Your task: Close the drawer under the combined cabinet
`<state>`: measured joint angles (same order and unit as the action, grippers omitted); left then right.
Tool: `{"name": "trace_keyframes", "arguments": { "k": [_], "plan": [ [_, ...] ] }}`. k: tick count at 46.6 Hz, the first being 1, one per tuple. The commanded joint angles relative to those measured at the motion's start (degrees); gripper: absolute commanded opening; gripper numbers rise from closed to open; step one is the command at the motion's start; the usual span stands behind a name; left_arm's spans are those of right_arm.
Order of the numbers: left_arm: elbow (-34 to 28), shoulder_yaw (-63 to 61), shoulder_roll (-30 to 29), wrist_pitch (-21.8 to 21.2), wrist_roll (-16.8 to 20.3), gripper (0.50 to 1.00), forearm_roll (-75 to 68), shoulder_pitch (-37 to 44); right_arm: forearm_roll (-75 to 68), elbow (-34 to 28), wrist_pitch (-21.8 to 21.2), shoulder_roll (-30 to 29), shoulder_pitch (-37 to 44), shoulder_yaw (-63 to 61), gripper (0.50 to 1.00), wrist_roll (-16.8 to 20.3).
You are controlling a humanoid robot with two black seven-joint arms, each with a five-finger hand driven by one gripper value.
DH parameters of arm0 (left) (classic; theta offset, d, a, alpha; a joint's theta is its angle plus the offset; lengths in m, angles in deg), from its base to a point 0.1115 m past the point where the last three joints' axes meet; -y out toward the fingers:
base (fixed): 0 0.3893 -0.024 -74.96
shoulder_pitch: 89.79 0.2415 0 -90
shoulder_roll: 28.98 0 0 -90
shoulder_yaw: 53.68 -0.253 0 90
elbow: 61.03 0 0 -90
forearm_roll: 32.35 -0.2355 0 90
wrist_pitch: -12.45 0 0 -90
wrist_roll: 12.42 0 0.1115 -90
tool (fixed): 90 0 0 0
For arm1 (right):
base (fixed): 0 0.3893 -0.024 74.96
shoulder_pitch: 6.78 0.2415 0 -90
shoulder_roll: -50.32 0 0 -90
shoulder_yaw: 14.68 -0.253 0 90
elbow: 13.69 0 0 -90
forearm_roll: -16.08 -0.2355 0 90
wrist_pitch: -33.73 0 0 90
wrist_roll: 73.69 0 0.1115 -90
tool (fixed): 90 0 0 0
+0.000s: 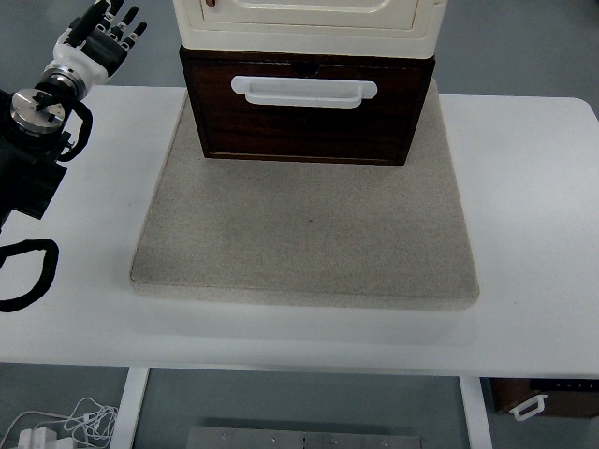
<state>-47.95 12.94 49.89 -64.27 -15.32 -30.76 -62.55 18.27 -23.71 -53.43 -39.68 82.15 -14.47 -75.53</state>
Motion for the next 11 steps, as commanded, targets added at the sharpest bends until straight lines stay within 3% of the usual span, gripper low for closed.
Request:
{"name": "trace_keyframes", "arguments": {
  "k": [1,11],
  "plan": [
    [0.1,-0.09,0.58,-0.01,0.17,1.0,0.0,0.0,-0.08,0.0,-0.02,0.0,0.01,-0.12,0.952,0.0],
    [0.01,-0.18,2.16,-0.1,0.87,1.0,0.0,0.0,-0.08,0.0,-0.2,0.0,0.01,-0.3,0.952,-0.09]
  ]
}}
